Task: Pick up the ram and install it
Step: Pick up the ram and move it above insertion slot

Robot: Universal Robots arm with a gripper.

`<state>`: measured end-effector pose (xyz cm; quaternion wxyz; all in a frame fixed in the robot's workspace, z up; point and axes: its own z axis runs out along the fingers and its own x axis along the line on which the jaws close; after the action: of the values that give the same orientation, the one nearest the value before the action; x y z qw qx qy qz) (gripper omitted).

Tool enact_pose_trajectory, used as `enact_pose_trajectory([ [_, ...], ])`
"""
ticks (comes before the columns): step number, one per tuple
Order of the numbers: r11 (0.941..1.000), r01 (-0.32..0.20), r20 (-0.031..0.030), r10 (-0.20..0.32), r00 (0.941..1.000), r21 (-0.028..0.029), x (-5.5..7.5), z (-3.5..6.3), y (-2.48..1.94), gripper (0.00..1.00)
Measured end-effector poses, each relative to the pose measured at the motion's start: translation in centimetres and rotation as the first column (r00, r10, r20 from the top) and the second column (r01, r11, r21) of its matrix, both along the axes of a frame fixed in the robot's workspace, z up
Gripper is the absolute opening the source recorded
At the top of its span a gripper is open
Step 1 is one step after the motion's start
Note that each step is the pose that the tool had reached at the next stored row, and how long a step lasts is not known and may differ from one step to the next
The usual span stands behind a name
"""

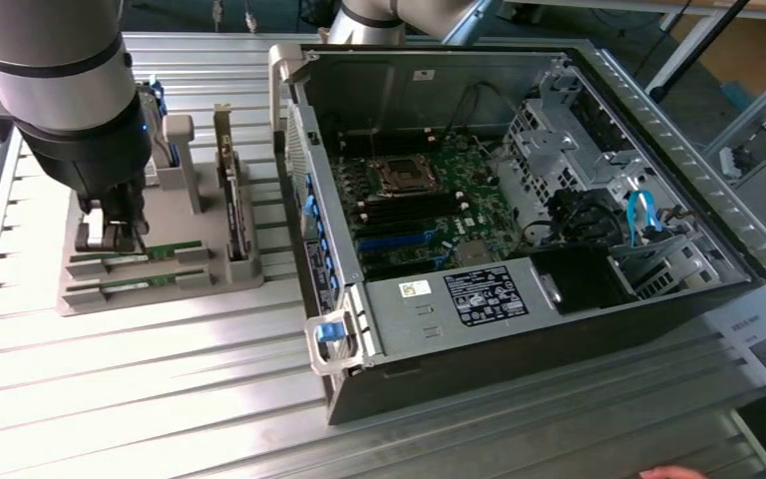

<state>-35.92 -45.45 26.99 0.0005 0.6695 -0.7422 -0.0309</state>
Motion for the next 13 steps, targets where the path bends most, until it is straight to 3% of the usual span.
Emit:
enact_pose_trajectory([
  [6,0.9995,-0.030,0.0001,0.030,0.9995,0.0000,0.00,0.00,0.00,0.30],
  [13,0.9995,-0.031,0.0002,0.031,0.9995,0.0012,0.00,-0.28,0.01,0.30],
])
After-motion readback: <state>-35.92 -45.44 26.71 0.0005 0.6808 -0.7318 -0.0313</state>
